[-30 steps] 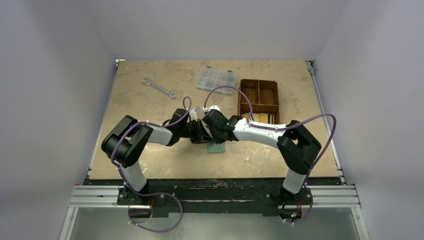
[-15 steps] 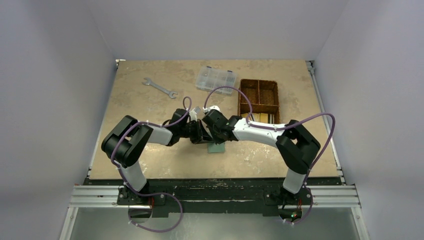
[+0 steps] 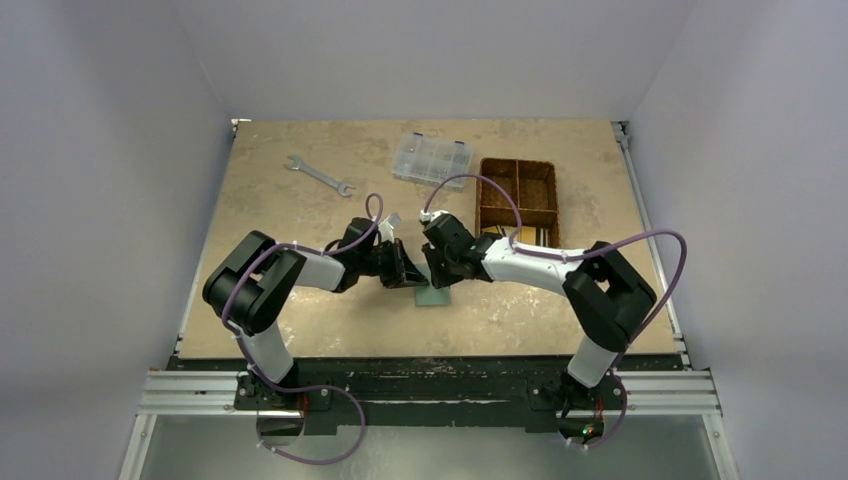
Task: Put the credit cards into the card holder
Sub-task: Close the card holder at the center of the board.
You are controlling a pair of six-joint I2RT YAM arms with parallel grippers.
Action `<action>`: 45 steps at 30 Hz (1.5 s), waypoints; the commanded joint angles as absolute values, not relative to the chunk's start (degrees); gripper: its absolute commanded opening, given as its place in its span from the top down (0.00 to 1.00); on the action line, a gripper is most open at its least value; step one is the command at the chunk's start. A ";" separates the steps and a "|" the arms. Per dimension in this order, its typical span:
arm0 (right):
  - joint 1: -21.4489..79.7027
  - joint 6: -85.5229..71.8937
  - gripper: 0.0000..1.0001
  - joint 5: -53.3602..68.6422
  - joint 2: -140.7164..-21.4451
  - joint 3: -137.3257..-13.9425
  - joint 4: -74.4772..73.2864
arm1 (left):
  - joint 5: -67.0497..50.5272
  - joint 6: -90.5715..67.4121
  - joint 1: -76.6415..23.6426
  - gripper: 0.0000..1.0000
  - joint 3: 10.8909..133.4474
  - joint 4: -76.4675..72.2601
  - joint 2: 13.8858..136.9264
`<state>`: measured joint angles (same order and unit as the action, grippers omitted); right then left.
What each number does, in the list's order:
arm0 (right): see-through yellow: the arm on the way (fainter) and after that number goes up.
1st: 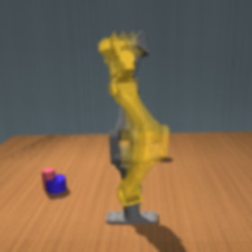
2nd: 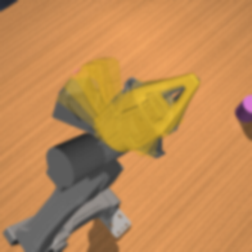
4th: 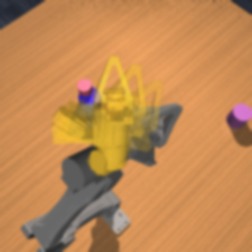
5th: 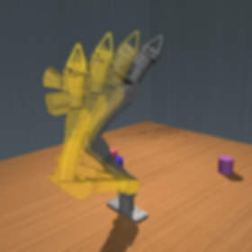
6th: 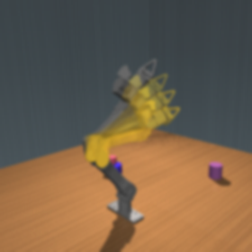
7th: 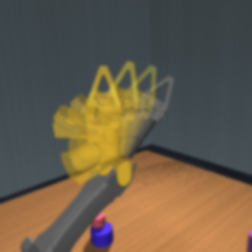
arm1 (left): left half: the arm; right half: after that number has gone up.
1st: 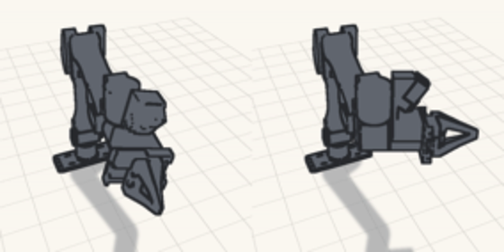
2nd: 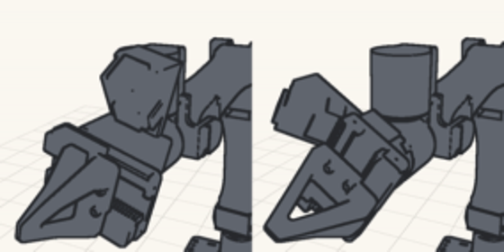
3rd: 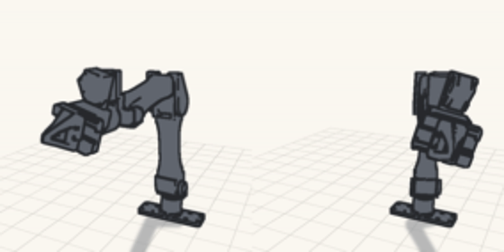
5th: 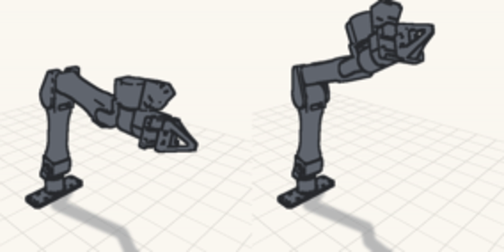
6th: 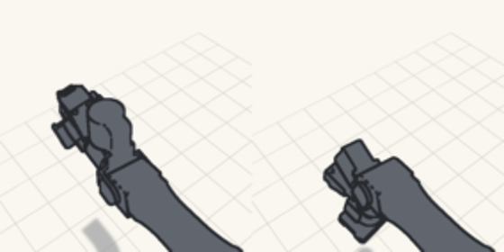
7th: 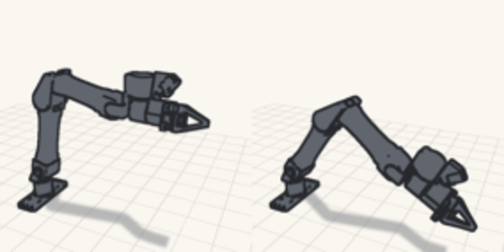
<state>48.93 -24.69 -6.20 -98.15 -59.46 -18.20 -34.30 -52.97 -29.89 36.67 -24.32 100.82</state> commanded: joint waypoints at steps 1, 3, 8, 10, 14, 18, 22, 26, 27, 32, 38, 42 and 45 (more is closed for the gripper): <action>46.73 -27.43 0.75 5.59 -96.59 -57.06 -11.97 | -34.10 -52.14 -29.92 1.00 35.09 -23.07 100.71; 44.92 -28.47 0.74 10.08 -95.58 -55.05 -9.42 | -34.10 -52.20 -29.91 1.00 34.99 -23.06 100.54; 40.96 -30.58 0.72 16.72 -95.15 -51.75 -5.06 | -34.14 -52.46 -29.97 1.00 34.81 -23.63 100.79; 40.47 -31.18 0.71 18.11 -95.20 -51.03 -4.14 | -34.27 -52.48 -29.96 1.00 34.90 -23.72 100.81; 39.59 -32.56 0.66 20.92 -95.36 -49.15 -2.02 | -34.21 -52.52 -29.89 1.00 34.84 -23.55 100.57; 38.45 -33.64 0.66 22.78 -95.60 -47.39 -0.35 | -34.19 -52.47 -29.94 1.00 34.72 -23.68 100.72; 36.80 -34.97 0.66 25.44 -96.20 -45.88 2.27 | -34.28 -52.66 -29.87 1.00 34.57 -23.95 100.72; 35.84 -35.51 0.69 26.33 -97.39 -45.40 3.06 | -34.32 -52.65 -29.89 1.00 34.63 -23.94 100.72; 35.67 -35.60 0.71 26.71 -97.77 -45.34 3.45 | -34.43 -52.65 -29.94 1.00 34.63 -23.99 100.72; 35.05 -35.95 0.81 28.06 -99.67 -44.42 5.36 | -34.43 -52.71 -29.96 1.00 34.55 -23.99 100.72; 34.93 -34.94 0.93 26.94 -101.41 -44.30 5.26 | -34.54 -52.73 -29.97 1.00 34.72 -24.06 100.77; 35.00 -33.57 0.99 23.35 -102.03 -44.32 3.78 | -34.54 -52.84 -29.97 1.00 34.86 -23.99 100.90; 35.17 -32.51 0.99 20.88 -101.77 -43.42 2.93 | -34.52 -52.87 -29.92 1.00 34.91 -23.93 100.89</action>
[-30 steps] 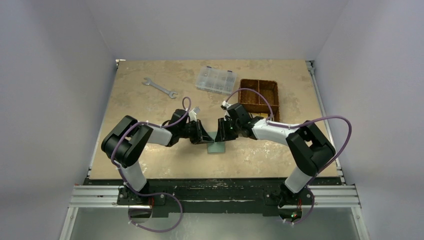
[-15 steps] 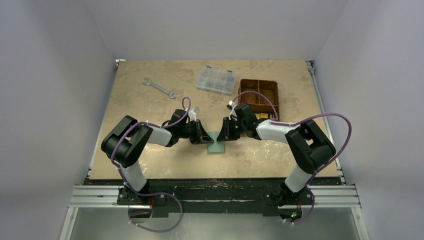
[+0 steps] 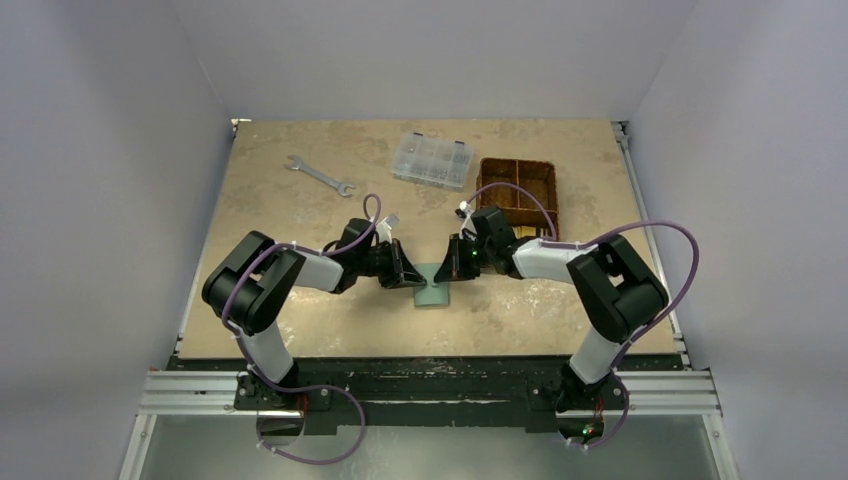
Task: Put the credit cards into the card holder
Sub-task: Close the card holder at the center of the board.
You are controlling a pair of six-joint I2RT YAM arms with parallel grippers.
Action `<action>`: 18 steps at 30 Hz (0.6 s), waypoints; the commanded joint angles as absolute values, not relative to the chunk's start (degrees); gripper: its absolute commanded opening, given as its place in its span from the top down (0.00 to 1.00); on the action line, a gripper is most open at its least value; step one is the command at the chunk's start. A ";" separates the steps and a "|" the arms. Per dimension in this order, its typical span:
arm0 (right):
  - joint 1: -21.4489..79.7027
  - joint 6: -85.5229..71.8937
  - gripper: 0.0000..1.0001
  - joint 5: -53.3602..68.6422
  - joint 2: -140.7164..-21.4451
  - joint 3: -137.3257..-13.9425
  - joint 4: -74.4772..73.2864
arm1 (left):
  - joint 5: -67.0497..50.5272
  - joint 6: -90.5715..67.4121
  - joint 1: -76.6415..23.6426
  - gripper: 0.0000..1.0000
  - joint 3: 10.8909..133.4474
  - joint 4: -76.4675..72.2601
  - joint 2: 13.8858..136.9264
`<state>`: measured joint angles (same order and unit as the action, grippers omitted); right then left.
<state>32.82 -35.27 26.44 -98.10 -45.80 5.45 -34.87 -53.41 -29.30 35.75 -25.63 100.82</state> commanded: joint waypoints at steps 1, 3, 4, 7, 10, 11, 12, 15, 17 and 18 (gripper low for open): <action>35.50 -32.00 0.99 19.62 -101.45 -43.10 2.51 | -34.46 -52.88 -29.94 1.00 34.89 -23.91 100.84; 36.42 -31.25 0.99 16.55 -100.57 -42.59 1.49 | -34.41 -52.87 -29.90 1.00 35.04 -23.85 100.89; 37.00 -30.91 0.99 15.12 -100.24 -42.27 1.15 | -34.36 -52.84 -29.94 1.00 34.99 -23.78 100.96; 39.29 -30.22 1.00 10.03 -100.10 -41.82 0.23 | -34.44 -53.14 -29.96 1.00 35.21 -23.90 101.16; 41.96 -30.47 1.00 6.42 -100.39 -40.74 0.33 | -34.36 -53.35 -29.93 1.00 35.21 -23.91 100.93; 42.75 -30.54 1.00 5.29 -100.64 -40.45 0.21 | -34.27 -53.42 -29.97 1.00 35.24 -23.76 100.83; 43.57 -30.77 1.00 4.13 -100.83 -40.11 0.10 | -34.28 -53.36 -29.96 1.00 35.24 -23.61 100.67; 45.52 -31.82 1.00 1.45 -101.27 -38.68 0.32 | -34.02 -53.28 -29.90 1.00 34.95 -23.22 100.10; 46.56 -33.20 1.00 1.03 -101.52 -37.51 1.00 | -33.80 -53.32 -29.95 1.00 34.94 -23.13 99.87; 47.38 -33.79 1.00 0.45 -101.70 -37.14 0.94 | -33.69 -53.28 -29.97 1.00 34.83 -23.03 99.77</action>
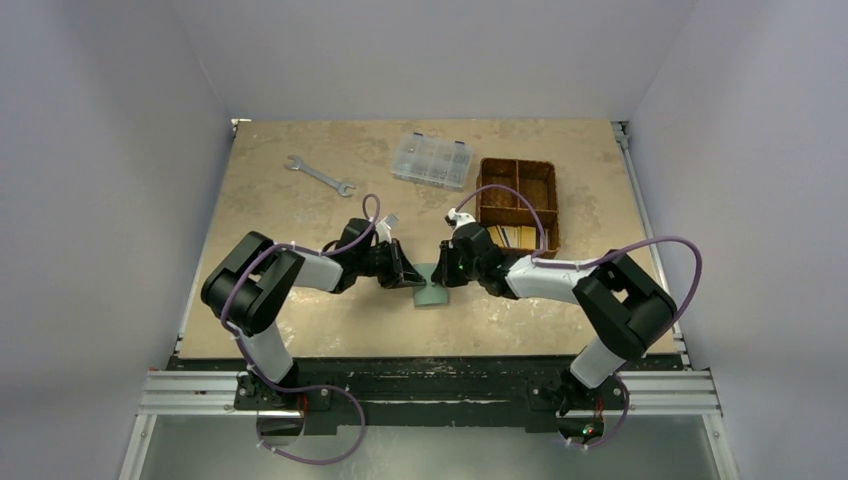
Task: Put the credit cards into the card holder
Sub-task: Close the card holder at the center of the board.
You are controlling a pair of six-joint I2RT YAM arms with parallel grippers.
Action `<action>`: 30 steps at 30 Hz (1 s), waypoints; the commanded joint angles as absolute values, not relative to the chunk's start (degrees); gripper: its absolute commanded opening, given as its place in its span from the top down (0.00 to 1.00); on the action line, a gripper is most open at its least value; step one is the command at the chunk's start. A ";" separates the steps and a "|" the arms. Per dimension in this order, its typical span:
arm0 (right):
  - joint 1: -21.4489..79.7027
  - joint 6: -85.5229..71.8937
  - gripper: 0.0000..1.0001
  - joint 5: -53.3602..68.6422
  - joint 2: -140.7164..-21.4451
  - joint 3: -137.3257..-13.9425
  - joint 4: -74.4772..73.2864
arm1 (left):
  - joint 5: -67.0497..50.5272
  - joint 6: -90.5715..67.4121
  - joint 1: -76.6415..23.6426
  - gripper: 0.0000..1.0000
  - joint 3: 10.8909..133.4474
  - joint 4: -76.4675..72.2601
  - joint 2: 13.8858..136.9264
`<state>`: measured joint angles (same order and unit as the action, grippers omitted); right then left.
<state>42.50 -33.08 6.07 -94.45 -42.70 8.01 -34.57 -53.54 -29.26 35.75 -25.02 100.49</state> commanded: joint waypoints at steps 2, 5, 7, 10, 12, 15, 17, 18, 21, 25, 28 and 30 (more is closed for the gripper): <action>50.01 -35.11 1.00 -1.61 -102.27 -37.13 0.22 | -33.55 -53.47 -29.90 1.00 34.76 -23.02 99.53; 52.25 -37.40 1.00 -3.32 -103.56 -36.38 0.09 | -33.41 -53.49 -29.92 1.00 34.73 -22.79 99.18; 53.30 -37.83 1.00 -4.39 -103.88 -36.77 -1.88 | -33.26 -53.44 -29.90 1.00 34.72 -22.69 98.85; 53.78 -38.31 1.00 -5.36 -103.54 -36.56 -2.63 | -33.21 -53.55 -29.91 1.00 34.74 -22.69 98.62; 53.92 -38.48 1.00 -5.68 -103.33 -36.63 -2.77 | -33.20 -53.61 -29.94 1.00 34.53 -22.72 98.39; 53.96 -39.07 1.00 -6.94 -102.74 -36.48 -3.06 | -33.07 -53.76 -29.91 1.00 34.05 -22.78 97.94; 53.96 -39.93 1.00 -6.33 -102.35 -36.31 -2.66 | -33.11 -53.67 -29.90 1.00 34.08 -22.63 98.04; 53.92 -40.96 1.00 -6.08 -102.08 -36.07 -2.49 | -33.23 -53.64 -29.93 1.00 34.30 -22.33 98.10; 53.88 -41.90 1.00 -8.27 -100.36 -34.61 -1.11 | -32.68 -52.58 -29.91 1.00 35.53 -20.36 98.60; 53.99 -41.14 1.00 -11.39 -98.22 -28.97 9.63 | -31.91 -51.96 -29.95 1.00 36.66 -18.38 97.87; 54.70 -41.21 1.00 -14.31 -98.39 -26.08 17.12 | -31.09 -51.63 -29.97 1.00 36.74 -17.31 96.62; 55.75 -42.47 1.00 -17.11 -98.01 -24.23 20.02 | -30.74 -51.65 -29.97 1.00 36.76 -17.00 96.06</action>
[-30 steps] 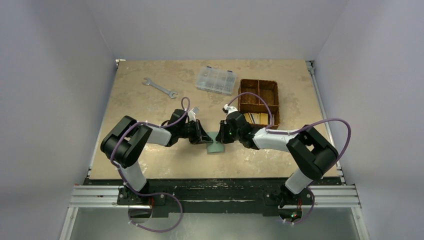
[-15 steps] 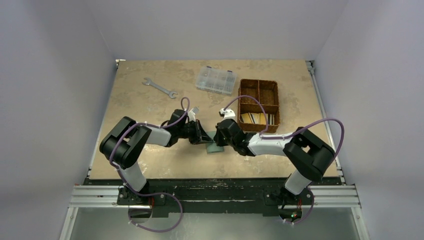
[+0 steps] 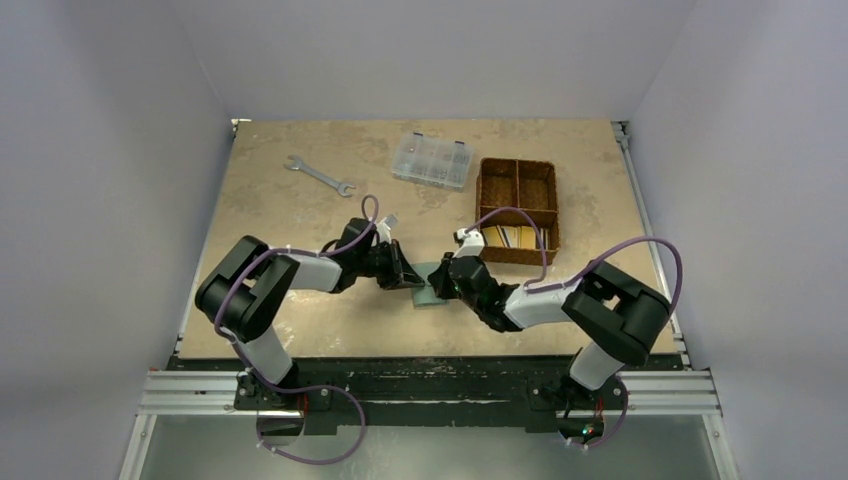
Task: Put the credit cards into the card holder
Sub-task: Close the card holder at the center of the board.
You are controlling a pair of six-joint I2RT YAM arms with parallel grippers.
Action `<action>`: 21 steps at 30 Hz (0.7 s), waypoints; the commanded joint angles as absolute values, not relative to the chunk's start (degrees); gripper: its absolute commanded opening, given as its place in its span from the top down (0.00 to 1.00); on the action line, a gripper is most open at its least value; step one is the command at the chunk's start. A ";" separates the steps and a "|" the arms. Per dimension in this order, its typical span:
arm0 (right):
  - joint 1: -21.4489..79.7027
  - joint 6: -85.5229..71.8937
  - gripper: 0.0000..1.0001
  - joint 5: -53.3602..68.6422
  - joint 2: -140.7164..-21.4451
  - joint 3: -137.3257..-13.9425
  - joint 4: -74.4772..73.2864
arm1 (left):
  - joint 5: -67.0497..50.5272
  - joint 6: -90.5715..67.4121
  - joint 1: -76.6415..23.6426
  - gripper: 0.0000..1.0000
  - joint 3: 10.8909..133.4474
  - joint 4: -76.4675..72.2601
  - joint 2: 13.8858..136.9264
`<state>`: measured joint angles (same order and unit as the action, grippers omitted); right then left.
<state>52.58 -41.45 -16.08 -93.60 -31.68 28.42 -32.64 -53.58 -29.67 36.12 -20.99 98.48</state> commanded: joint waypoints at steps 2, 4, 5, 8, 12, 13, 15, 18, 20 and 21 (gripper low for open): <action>57.30 -43.20 1.00 -20.95 -97.50 -21.62 23.52 | -30.40 -51.79 -29.97 1.00 36.73 -16.85 95.11; 58.73 -43.42 1.00 -25.08 -97.96 -19.42 26.91 | -29.46 -51.07 -29.97 1.00 37.08 -15.47 94.09; 59.78 -43.34 1.00 -26.65 -98.63 -19.09 28.65 | -28.84 -50.60 -29.97 1.00 37.46 -14.48 93.83; 62.29 -43.32 1.00 -31.76 -102.75 -20.64 29.02 | -28.37 -50.24 -29.97 1.00 38.42 -13.56 93.65; 65.22 -43.91 1.00 -37.97 -106.51 -20.11 31.85 | -28.41 -50.15 -29.97 1.00 38.87 -13.94 94.36; 66.33 -44.48 1.00 -39.25 -107.20 -19.53 32.60 | -28.53 -50.41 -29.99 1.00 38.73 -14.41 94.47; 68.71 -45.00 1.00 -41.36 -108.97 -19.27 33.50 | -28.58 -50.73 -30.05 1.00 38.29 -15.01 94.36; 73.27 -47.55 1.00 -44.16 -113.25 -20.91 31.21 | -28.07 -50.96 -30.05 1.00 37.77 -15.00 93.43; 76.13 -49.32 1.00 -45.66 -115.84 -22.80 28.38 | -28.01 -50.94 -30.06 1.00 37.77 -14.74 93.14; 77.38 -50.14 1.00 -46.04 -116.98 -23.70 26.81 | -28.04 -50.90 -30.05 1.00 37.89 -14.58 93.04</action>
